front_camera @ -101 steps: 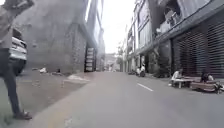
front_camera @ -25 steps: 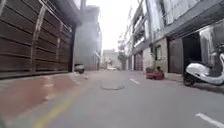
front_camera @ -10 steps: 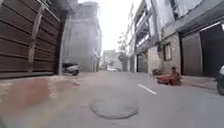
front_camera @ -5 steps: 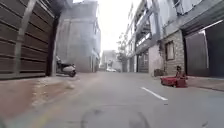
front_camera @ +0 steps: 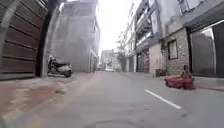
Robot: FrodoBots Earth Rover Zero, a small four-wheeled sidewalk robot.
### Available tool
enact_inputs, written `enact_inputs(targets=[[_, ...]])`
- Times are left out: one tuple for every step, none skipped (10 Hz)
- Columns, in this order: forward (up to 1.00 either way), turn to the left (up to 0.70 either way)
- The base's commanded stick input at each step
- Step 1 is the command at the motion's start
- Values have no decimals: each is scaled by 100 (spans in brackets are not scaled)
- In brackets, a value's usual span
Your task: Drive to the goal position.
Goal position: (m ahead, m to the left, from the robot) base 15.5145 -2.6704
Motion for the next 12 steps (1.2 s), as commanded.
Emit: enact_inputs(targets=[[100, 6], [100, 6], [100, 6], [100, 6], [100, 6], [100, 6], [100, 6], [100, 6], [100, 6], [100, 6], [100, 6], [100, 6]])
